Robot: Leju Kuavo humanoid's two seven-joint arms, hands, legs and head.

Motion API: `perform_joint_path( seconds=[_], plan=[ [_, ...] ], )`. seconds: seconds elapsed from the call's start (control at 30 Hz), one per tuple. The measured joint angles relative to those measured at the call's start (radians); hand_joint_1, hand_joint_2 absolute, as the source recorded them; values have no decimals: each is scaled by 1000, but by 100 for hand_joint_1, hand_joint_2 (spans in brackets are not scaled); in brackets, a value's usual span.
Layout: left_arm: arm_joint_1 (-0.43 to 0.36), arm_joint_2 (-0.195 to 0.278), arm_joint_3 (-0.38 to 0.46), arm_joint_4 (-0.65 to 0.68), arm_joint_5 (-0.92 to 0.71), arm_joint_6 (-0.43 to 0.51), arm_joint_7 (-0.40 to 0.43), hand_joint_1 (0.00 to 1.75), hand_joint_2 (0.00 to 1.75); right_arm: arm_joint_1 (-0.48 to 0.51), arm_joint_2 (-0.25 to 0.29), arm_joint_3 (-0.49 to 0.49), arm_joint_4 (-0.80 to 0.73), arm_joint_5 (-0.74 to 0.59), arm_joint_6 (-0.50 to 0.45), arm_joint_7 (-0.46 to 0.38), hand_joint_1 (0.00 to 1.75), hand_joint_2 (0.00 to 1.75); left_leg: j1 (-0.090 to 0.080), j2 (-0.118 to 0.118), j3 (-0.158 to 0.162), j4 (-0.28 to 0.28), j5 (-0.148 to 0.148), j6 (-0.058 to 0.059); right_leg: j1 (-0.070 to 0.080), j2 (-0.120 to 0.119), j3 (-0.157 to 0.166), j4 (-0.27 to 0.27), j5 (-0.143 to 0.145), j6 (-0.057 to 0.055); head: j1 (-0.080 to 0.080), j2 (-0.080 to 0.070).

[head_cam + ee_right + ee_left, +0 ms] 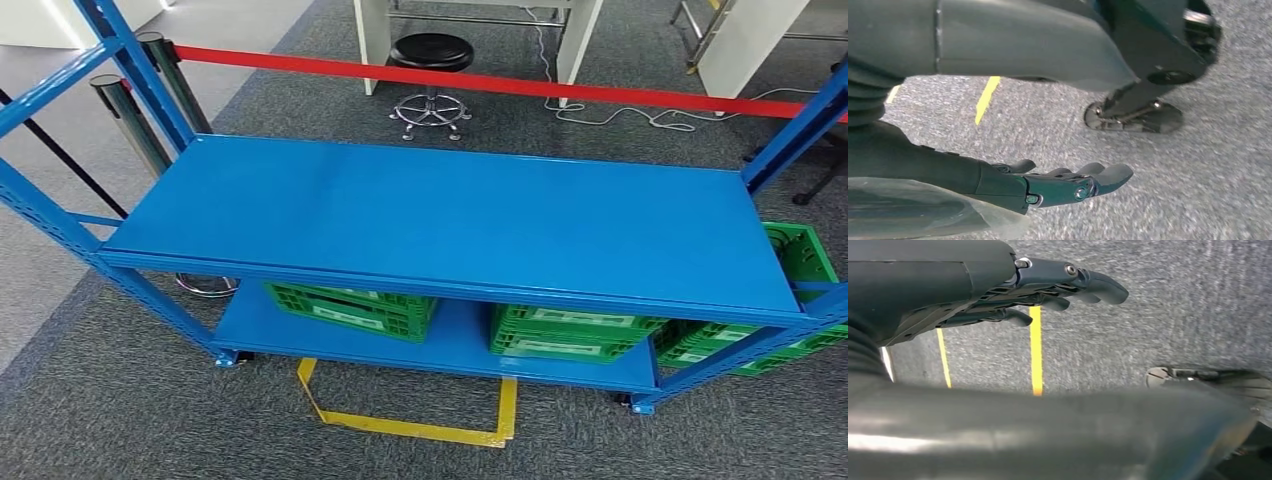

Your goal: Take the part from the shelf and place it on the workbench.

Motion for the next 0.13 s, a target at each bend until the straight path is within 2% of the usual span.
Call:
perform_joint_path(
  seconds=[0.1, 0.13],
  plan=[
    [-4, 5, -37, -13, 56, -7, 3, 0, 44, 14, -5, 46, 1, -42, 2, -2, 0, 0, 0, 0, 0, 0, 0, 0, 0, 0, -1, 0, -1, 1, 0, 0],
    [-4, 6, -42, -15, 64, -8, 4, 0, 0, 16, -6, 53, 1, -48, 3, -2, 0, 0, 0, 0, 0, 0, 0, 0, 0, 0, -1, 0, -1, 1, 0, 0]
  ],
)
